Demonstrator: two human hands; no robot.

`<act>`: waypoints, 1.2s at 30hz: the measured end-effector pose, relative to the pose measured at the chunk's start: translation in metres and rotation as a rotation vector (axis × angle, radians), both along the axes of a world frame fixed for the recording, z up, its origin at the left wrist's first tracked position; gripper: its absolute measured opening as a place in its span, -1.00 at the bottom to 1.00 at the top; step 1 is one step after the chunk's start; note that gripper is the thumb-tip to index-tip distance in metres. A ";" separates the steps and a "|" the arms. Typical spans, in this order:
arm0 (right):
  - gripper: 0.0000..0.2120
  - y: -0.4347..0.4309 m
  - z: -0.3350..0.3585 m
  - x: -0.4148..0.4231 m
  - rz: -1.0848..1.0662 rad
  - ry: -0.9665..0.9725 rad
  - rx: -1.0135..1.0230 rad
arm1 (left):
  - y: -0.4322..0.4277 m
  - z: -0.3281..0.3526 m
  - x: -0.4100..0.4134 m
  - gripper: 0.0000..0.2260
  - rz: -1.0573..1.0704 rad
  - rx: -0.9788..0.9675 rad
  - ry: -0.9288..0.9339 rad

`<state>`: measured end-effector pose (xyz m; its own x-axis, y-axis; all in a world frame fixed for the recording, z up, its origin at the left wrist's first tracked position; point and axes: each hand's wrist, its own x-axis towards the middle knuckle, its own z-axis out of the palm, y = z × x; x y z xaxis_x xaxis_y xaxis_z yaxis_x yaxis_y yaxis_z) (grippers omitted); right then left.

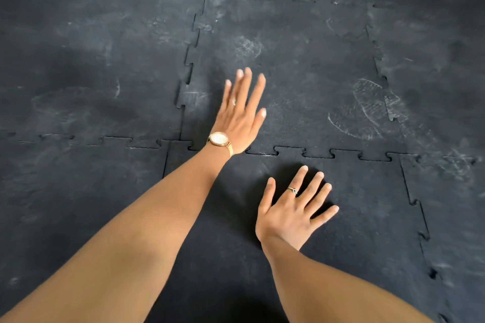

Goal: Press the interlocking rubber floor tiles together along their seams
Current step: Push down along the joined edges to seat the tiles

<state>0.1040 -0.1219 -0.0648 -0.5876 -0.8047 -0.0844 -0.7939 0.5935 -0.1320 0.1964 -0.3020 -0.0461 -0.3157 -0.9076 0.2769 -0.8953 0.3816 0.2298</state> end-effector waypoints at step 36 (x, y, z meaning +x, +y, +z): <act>-0.32 0.120 0.005 0.067 0.123 -0.082 0.103 | 0.200 -0.017 0.125 -0.33 0.099 0.237 -0.316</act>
<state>0.1714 -0.0020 -0.0603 -0.4731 -0.8547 -0.2139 -0.8505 0.5064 -0.1423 0.3217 -0.1019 -0.0627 -0.2596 -0.9649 -0.0405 -0.9657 0.2595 0.0088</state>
